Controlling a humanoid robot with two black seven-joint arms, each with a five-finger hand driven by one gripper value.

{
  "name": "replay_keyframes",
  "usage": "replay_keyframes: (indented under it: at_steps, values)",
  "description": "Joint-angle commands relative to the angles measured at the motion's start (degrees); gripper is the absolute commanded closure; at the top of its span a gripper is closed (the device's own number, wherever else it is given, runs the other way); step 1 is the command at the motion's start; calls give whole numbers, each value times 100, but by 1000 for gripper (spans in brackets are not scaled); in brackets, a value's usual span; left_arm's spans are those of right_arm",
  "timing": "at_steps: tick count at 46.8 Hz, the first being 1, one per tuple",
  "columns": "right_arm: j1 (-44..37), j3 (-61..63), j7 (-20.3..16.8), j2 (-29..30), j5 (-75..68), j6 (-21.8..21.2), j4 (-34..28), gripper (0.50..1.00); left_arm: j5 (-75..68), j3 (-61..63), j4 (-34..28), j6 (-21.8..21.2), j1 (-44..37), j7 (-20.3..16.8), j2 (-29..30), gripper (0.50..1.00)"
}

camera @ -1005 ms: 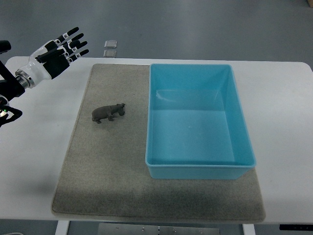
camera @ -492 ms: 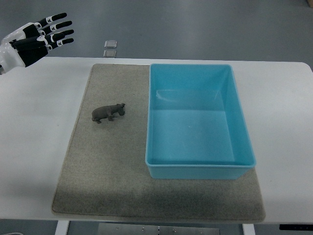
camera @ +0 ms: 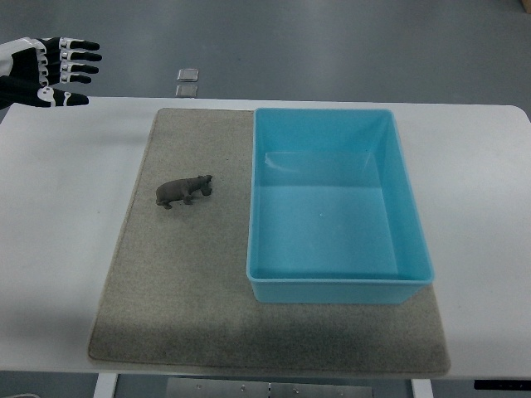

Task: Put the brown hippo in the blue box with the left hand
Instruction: 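Move the left hand toward the brown hippo, fingers spread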

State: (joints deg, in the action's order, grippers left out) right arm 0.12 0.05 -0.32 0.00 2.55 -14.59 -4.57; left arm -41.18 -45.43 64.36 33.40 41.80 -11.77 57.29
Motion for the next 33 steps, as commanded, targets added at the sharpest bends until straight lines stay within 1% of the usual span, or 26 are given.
replay_keyframes:
  at_steps: [1, 5, 13, 17, 29, 31, 33]
  values:
    - [-3, 4, 6, 0, 0, 0, 0, 564, -741, 78, 331, 0, -5, -106, 220, 506]
    - [-3, 4, -3, 0, 0, 0, 0, 564, -1400, 140, 560, -18, -14, -123, 344, 504]
    - [6, 4, -3, 0, 0, 0, 0, 564, -2508, 149, 762, -36, -23, -132, 335, 504]
    - [6, -5, -3, 0, 0, 0, 0, 564, -2834, 166, 842, -36, -32, -132, 274, 504]
    - [-3, 4, -3, 0, 0, 0, 0, 564, -3246, 368, 851, -71, -32, -88, -455, 504]
    - [6, 4, 6, 0, 0, 0, 0, 564, -3475, 368, 842, -149, -32, -88, -587, 504]
    - [6, 4, -3, 0, 0, 0, 0, 564, -3659, 368, 824, -325, -41, -62, -719, 506]
